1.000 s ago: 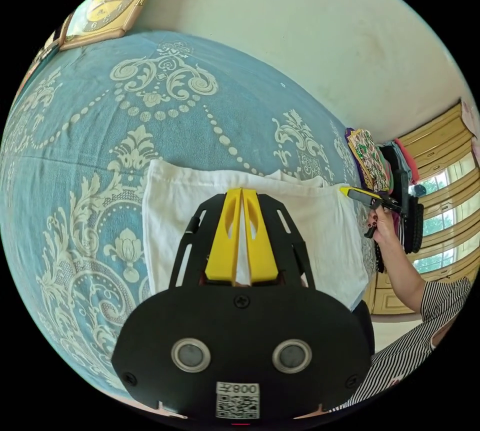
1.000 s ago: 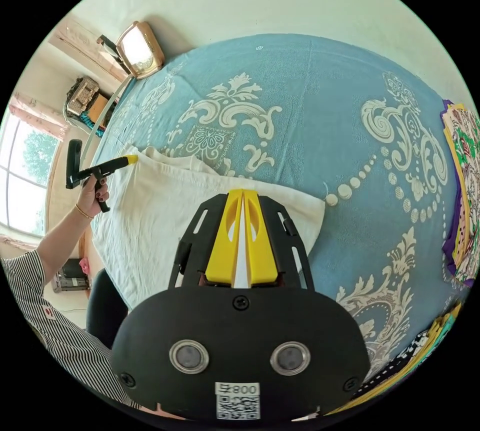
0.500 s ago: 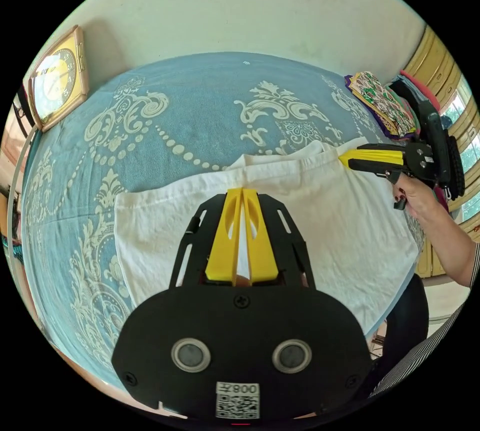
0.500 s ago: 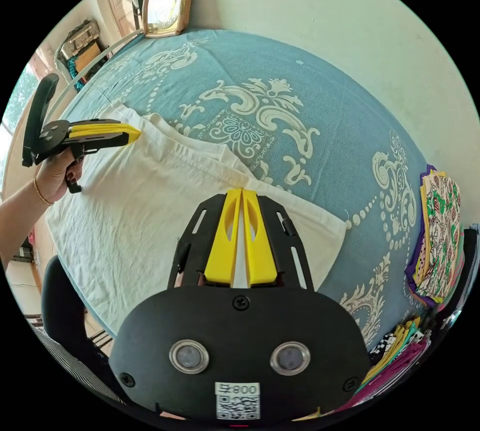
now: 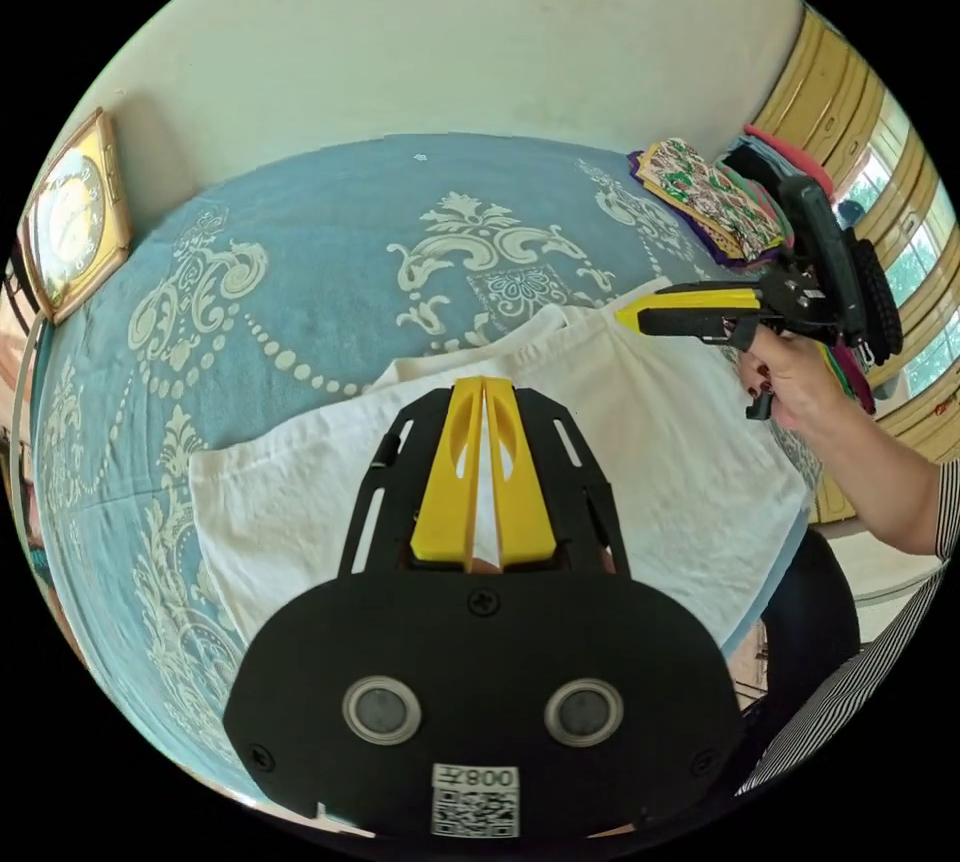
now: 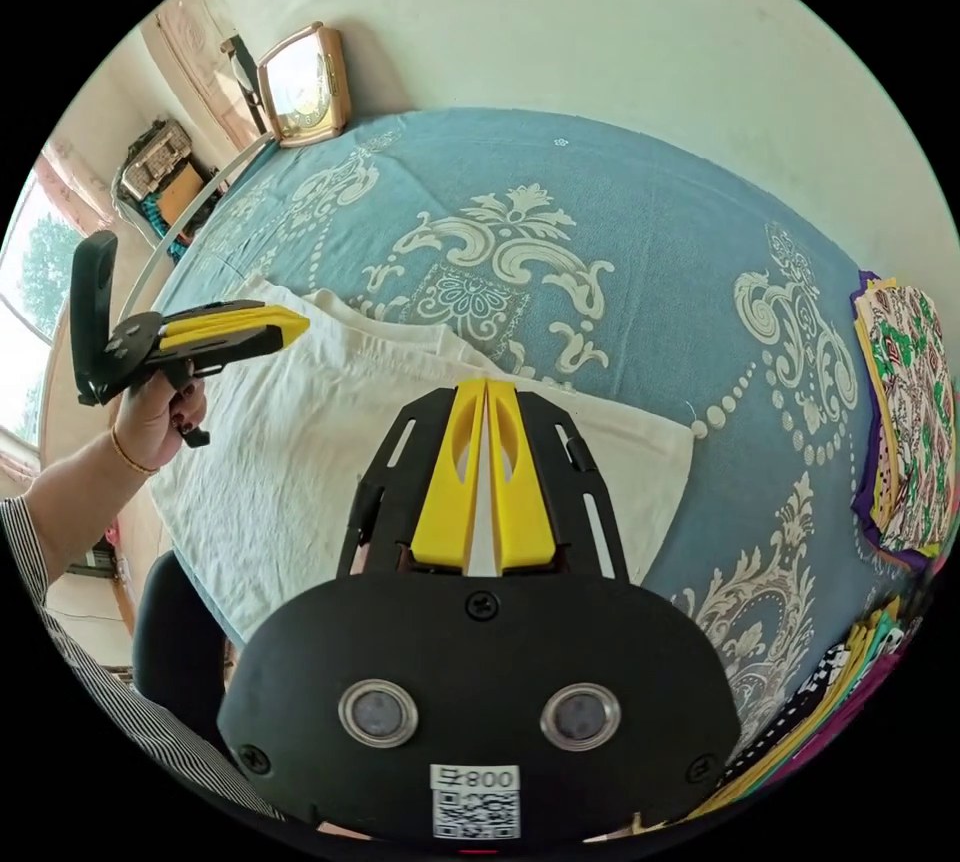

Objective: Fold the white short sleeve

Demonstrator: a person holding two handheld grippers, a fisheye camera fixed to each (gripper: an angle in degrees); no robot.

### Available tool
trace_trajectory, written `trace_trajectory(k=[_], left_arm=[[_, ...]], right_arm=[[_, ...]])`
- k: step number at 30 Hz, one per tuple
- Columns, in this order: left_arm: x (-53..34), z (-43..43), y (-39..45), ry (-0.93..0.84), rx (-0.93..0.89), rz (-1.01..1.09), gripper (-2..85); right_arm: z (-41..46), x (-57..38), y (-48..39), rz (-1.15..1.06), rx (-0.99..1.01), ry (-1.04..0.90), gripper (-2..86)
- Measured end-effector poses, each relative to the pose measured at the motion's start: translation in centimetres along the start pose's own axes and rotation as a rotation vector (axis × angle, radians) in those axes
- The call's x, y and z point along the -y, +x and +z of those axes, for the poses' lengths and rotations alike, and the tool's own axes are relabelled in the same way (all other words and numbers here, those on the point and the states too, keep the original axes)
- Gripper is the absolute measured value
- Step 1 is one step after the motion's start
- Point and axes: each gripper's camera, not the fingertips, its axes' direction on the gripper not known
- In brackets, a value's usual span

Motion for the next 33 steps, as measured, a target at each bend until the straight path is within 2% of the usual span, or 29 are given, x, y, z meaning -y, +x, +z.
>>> trace_trajectory(k=[3, 7, 11, 13, 18, 20, 24, 29, 33], left_arm=[[0.5, 0.4, 0.0, -0.047, 0.013, -0.019, 0.1], [0.2, -1.5, -0.1, -0.035, -0.013, -0.043, 0.1], [-1.9, -5.4, 0.7, 0.049, -0.043, -0.061, 0.1], [-3.5, -7.3, 0.9, 0.069, -0.007, -0.077, 0.1], [-9.6, -12.0, -0.6, 0.065, 0.164, -0.230, 0.1], [-12.2, -12.4, -2.6, -0.017, 0.223, -0.331, 0.2], [-14.7, -14.1, -4.3, -0.027, 0.182, -0.434, 0.2], [-18.5, -20.0, -1.9, 0.051, 0.209, -0.452, 0.2], [-21.1, -19.3, -1.1, -0.089, 0.169, -0.447, 0.2]], right_arm=[[1.7, -0.2, -0.2, -0.018, -0.009, -0.095, 0.1], [0.6, -0.4, 0.8, 0.017, -0.006, -0.050, 0.0], [-0.6, -2.0, 1.5, 0.030, 0.042, -0.021, 0.0], [-1.4, -3.2, 1.2, 0.010, 0.059, -0.001, 0.0], [0.7, -4.8, 0.9, -0.036, 0.043, -0.087, 0.0], [0.8, -5.3, 1.8, -0.015, 0.065, -0.091, 0.0], [0.6, -6.5, 2.7, -0.010, 0.061, -0.099, 0.1], [-4.0, -11.4, 5.1, 0.011, 0.092, 0.023, 0.1], [-7.1, -18.0, 8.3, 0.087, 0.137, 0.054, 0.1]])
